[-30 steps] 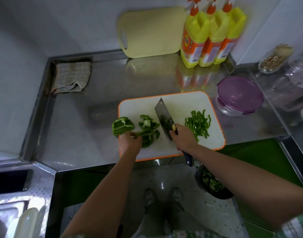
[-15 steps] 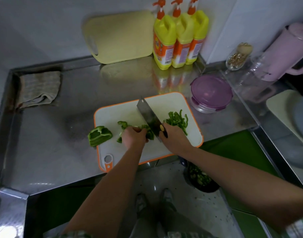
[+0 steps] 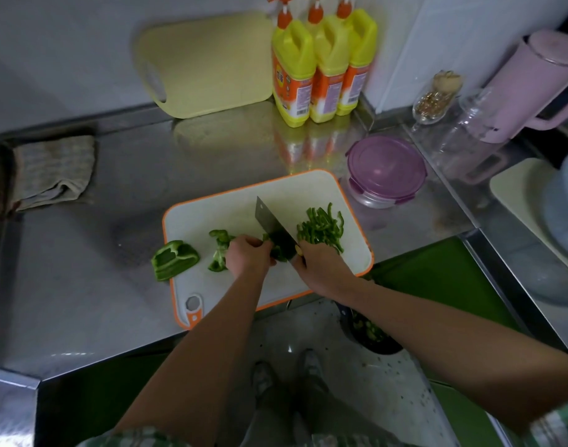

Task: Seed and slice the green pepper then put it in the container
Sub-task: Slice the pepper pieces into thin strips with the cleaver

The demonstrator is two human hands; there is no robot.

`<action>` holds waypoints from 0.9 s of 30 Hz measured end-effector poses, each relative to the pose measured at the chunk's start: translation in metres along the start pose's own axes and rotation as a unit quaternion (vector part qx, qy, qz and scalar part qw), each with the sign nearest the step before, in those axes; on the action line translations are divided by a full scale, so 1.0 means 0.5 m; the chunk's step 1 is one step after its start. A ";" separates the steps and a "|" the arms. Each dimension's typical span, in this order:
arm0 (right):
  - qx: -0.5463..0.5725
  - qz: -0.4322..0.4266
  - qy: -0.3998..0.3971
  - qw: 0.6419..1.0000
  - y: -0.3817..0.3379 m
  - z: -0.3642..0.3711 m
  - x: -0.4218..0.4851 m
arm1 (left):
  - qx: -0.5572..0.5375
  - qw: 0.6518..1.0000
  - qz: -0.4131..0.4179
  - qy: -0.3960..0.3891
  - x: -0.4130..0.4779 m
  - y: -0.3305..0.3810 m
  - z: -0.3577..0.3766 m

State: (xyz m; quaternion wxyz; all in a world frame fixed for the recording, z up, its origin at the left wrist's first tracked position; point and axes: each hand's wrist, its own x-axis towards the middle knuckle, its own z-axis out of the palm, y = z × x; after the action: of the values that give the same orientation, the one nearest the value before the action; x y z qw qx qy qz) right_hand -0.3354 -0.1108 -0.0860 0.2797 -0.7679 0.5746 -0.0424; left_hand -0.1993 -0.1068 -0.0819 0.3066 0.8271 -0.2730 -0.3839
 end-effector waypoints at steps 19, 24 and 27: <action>-0.049 0.031 -0.055 0.997 -0.035 0.013 0.026 | 0.041 0.999 0.010 -0.011 0.023 -0.012 -0.005; -0.058 0.031 -0.044 0.997 -0.045 0.021 0.029 | 0.046 0.999 0.020 -0.021 0.028 -0.023 -0.012; -0.055 0.033 -0.045 0.997 -0.040 0.029 0.038 | 0.055 0.998 0.032 -0.027 0.029 -0.029 -0.020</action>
State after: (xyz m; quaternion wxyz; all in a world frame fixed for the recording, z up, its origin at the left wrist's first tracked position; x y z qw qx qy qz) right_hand -0.3063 -0.1190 -0.0935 0.2638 -0.7641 0.5877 0.0336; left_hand -0.1803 -0.1043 -0.0938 0.2651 0.8231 -0.3280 -0.3805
